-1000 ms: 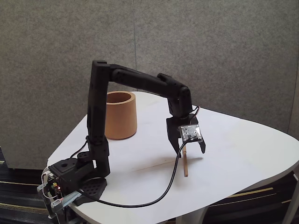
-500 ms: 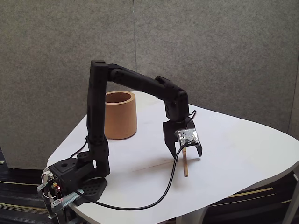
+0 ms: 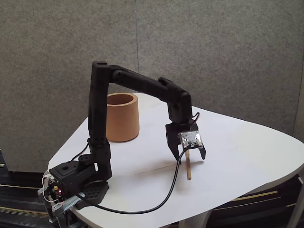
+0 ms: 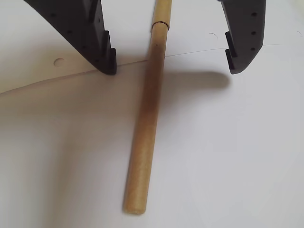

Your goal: Grab the pen and put it in the pen holder.

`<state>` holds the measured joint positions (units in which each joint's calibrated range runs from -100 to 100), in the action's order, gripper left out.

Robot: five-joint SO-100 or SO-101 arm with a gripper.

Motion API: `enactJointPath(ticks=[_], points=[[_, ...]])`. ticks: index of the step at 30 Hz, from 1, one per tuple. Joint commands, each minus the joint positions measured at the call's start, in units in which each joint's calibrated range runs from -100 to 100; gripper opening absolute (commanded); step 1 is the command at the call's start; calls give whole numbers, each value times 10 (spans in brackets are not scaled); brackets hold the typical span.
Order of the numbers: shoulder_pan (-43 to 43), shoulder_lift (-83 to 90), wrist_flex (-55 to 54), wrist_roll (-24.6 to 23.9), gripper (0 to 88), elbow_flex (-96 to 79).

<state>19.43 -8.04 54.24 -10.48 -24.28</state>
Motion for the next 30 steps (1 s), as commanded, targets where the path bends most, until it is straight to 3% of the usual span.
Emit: enactJointPath(ticks=[1, 30], points=[[-3, 0, 1, -2, 328, 1], [-5, -1, 22, -2, 328, 2]])
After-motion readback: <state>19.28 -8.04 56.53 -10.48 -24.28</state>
